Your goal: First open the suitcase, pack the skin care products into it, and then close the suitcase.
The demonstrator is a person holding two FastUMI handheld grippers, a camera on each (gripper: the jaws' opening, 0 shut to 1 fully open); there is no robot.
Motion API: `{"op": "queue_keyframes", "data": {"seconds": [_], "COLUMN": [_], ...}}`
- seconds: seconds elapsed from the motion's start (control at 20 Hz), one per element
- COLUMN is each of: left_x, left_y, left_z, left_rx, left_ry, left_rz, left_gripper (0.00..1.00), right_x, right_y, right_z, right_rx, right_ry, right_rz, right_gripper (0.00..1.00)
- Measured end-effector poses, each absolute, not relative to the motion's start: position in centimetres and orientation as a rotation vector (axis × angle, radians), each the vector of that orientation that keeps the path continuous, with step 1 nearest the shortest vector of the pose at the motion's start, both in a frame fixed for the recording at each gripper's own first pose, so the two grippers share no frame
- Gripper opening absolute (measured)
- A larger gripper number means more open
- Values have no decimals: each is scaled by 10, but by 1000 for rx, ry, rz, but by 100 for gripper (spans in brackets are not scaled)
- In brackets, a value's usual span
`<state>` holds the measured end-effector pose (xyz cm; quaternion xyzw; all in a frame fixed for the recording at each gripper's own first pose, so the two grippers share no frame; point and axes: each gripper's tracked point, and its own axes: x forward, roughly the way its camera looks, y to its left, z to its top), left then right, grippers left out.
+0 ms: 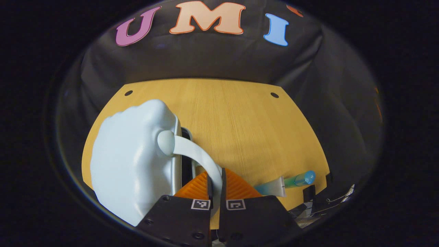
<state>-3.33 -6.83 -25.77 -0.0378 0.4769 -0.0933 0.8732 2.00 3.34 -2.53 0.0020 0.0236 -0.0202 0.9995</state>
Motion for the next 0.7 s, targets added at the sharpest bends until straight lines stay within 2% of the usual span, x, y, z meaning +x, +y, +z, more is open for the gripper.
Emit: {"op": "queue_keyframes", "data": {"seconds": [0.35,0.7], "left_x": [-11,-2], "left_y": [-28,65], "left_z": [-201,-148], "left_rx": [-84,-65], "left_ry": [862,761], "left_rz": [-161,-55], "left_gripper": [2,2], "right_x": [21,23], "right_y": [67,92], "right_z": [-21,-19], "right_rx": [16,28], "right_ry": [25,16], "right_rz": [14,43], "right_gripper": [98,98]}}
